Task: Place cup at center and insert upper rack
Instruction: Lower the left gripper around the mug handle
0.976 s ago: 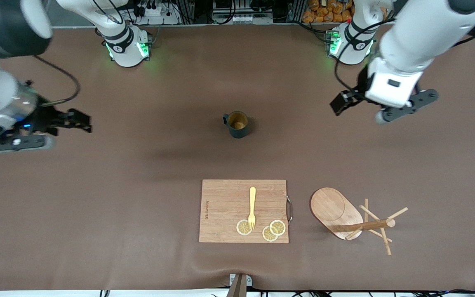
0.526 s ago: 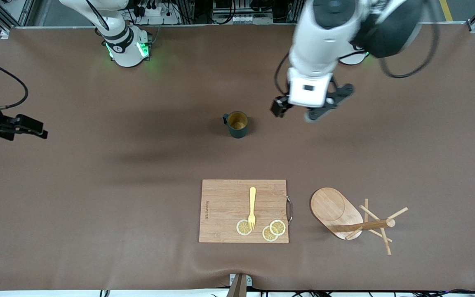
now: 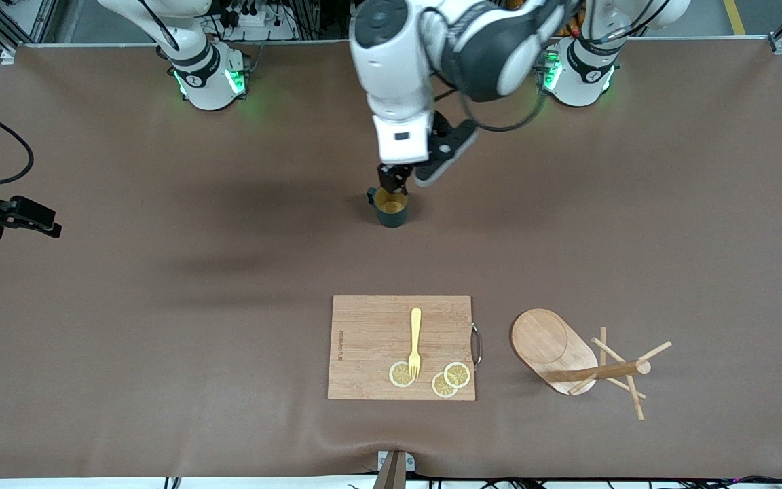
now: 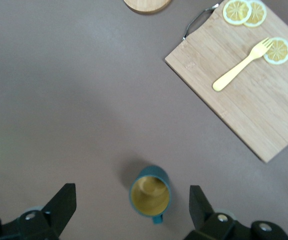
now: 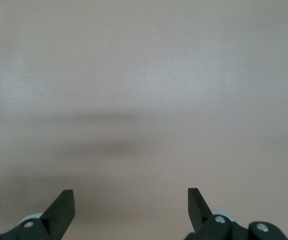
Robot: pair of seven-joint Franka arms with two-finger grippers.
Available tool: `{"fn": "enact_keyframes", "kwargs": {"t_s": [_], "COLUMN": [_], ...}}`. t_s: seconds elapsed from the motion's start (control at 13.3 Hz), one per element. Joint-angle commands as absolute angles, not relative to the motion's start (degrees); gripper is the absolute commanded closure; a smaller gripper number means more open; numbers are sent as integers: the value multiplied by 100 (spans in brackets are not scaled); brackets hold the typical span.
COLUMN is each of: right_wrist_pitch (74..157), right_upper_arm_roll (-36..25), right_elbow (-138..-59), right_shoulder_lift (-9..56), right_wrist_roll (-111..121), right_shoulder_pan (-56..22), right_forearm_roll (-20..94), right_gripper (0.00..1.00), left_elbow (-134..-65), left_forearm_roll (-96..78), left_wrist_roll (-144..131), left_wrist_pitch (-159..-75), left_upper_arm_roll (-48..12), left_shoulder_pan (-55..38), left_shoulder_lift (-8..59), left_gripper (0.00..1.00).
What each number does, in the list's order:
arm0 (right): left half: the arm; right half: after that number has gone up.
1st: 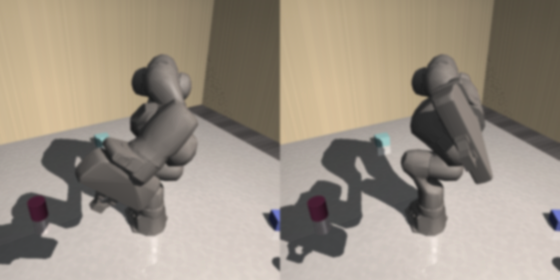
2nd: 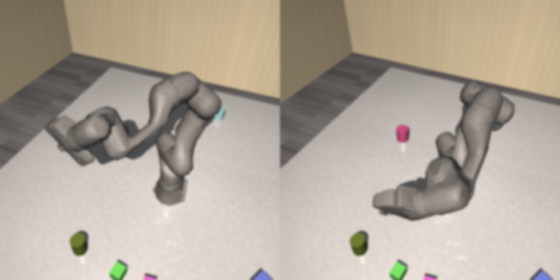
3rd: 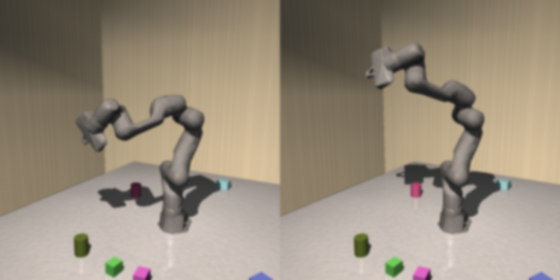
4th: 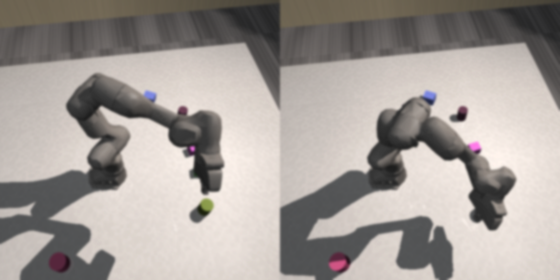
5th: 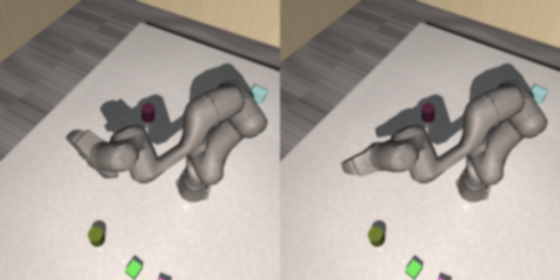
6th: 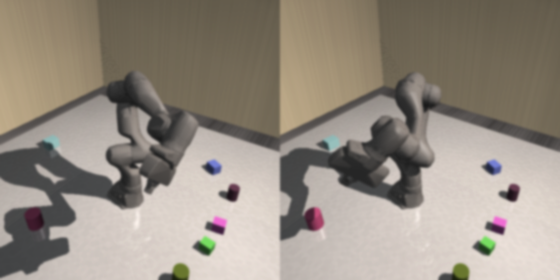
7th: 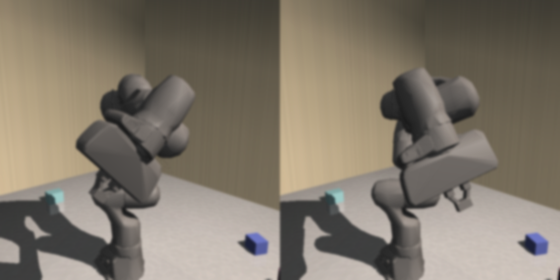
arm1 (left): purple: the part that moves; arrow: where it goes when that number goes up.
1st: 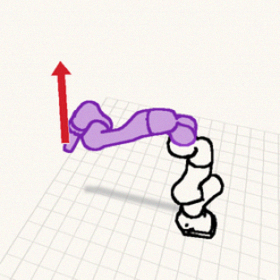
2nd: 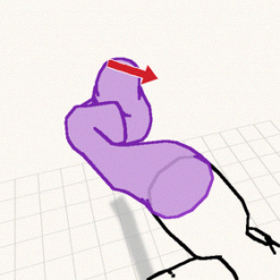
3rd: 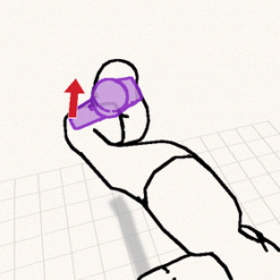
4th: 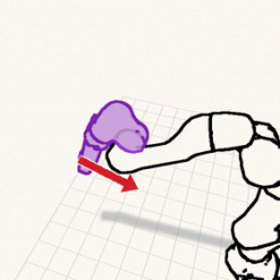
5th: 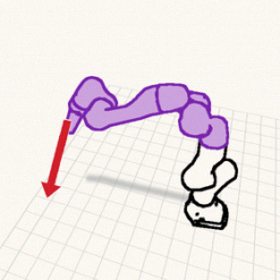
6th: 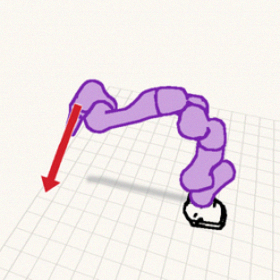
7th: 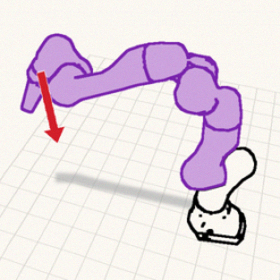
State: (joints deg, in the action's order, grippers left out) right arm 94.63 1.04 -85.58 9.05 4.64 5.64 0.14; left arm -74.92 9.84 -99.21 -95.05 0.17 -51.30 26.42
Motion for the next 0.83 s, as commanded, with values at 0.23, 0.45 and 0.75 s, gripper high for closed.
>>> {"fn": "enact_keyframes", "kwargs": {"t_s": [0.23,0.45,0.75], "right_wrist_pitch": [9492,9492,9510], "right_upper_arm_roll": [237,237,229], "right_elbow": [-8569,-8543,-8534], "right_shoulder_lift": [888,888,905], "right_wrist_roll": [492,492,492], "right_shoulder_pan": [738,729,773], "right_forearm_roll": [-70,-70,-53], "right_gripper": [0,0,0], "left_elbow": [-7093,-6997,-6952], "left_forearm_roll": [2249,2557,3083], "left_wrist_roll": [-11573,-12022,-12486], "left_wrist_pitch": [-9756,-9773,-9844], "left_upper_arm_roll": [70,79,70], "left_shoulder_pan": [-6177,-6503,-6942], "left_shoulder_lift": [3716,4077,4507], "left_gripper": [0,0,0]}}
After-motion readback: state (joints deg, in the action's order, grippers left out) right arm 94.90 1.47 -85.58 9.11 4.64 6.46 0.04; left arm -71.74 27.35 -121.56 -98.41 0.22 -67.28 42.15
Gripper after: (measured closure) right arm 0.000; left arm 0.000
